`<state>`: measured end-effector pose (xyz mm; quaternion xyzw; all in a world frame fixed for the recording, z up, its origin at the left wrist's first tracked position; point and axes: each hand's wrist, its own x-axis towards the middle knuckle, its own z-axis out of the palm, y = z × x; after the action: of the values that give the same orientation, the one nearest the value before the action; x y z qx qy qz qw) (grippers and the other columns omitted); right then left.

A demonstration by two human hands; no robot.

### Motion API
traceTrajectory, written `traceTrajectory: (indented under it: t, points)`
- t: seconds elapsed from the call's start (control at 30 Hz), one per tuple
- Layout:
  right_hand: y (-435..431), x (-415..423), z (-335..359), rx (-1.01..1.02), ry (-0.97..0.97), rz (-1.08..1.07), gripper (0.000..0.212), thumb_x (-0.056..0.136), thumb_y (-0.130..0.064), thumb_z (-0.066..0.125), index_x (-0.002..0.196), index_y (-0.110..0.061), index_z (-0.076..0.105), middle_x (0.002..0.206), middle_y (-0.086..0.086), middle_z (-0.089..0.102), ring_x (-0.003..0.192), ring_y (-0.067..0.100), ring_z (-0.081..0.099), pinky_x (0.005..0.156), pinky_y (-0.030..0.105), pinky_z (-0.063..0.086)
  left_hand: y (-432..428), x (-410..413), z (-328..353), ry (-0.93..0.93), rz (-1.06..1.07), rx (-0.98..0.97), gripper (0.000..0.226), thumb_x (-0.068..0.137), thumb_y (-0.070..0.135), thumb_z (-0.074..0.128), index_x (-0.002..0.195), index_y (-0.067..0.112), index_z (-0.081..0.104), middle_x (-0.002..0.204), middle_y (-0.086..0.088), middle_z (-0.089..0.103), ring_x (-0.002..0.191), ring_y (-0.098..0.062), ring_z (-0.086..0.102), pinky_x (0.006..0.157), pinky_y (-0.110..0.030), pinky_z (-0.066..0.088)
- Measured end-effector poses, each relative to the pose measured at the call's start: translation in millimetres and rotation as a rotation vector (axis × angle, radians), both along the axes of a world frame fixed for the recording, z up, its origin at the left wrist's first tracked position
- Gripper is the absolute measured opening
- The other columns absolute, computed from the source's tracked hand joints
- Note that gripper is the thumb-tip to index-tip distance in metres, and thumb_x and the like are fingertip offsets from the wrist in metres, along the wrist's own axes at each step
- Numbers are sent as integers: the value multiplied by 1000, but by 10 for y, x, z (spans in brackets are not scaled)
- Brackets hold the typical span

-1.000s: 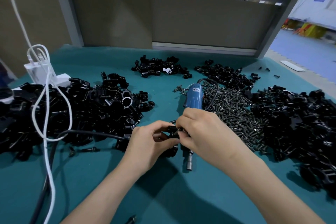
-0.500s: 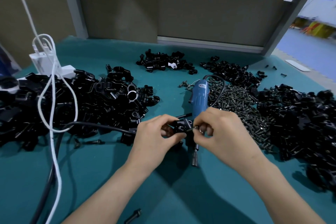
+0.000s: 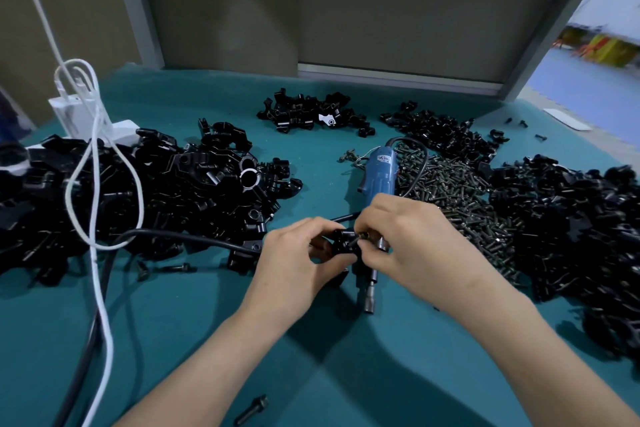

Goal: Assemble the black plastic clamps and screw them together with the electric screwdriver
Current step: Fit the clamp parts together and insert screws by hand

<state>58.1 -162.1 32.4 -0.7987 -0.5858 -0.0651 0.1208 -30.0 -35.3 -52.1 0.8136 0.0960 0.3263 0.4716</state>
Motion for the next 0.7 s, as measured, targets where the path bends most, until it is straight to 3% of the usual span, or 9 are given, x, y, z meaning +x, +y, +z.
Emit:
traceTrajectory:
  t: [0.1,0.2,0.33,0.47,0.53,0.6,0.7]
  points:
    - [28,31,-8,-60,62,-5,17,91,-25,59,96,-12,68,82,-5,47,79,20,54,78,34,44,-4,-6,5,-2,-24,-26,27,70,8,83,95,13,73,81,3,69,67,-12,65,69,-31,57]
    - [31,68,-5,-45,122,-48,20,90,-31,64,98,-15,71,84,-5,55,82,17,56,81,32,44,-6,0,7,3,-17,-58,26,71,9,83,95,12,73,83,1,70,69,-13,65,71,-29,57]
    - [7,36,-22,12,119,-79,24,88,-36,66,87,-13,72,82,1,62,80,23,59,77,38,45,-23,-6,2,-6,-12,-79,28,73,11,82,98,17,73,84,2,70,68,-16,63,71,-33,57]
    - [43,-58,-45,26,37,-10,28,91,-38,61,83,-11,66,80,4,57,77,30,58,69,43,48,2,-17,6,-29,-38,57,39,73,2,80,103,24,69,85,16,65,68,-5,58,71,-20,52]
    - [72,-84,-82,44,41,-12,27,90,-41,61,82,-15,61,79,-1,51,78,26,56,68,44,48,35,-26,9,-27,-41,95,43,71,-1,80,97,31,65,83,15,66,71,-11,62,70,-21,51]
    - [88,-71,-148,111,127,-44,23,87,-39,65,84,-17,59,80,-6,45,78,19,52,70,42,48,87,-34,16,9,-37,24,46,69,3,82,91,40,64,82,10,69,74,-14,64,72,-24,53]
    - [72,-36,-265,281,330,-74,20,82,-28,74,91,-12,66,85,-5,50,77,11,48,75,40,46,127,-36,21,59,-35,-48,47,66,7,84,82,48,68,86,16,69,76,0,63,74,-18,52]
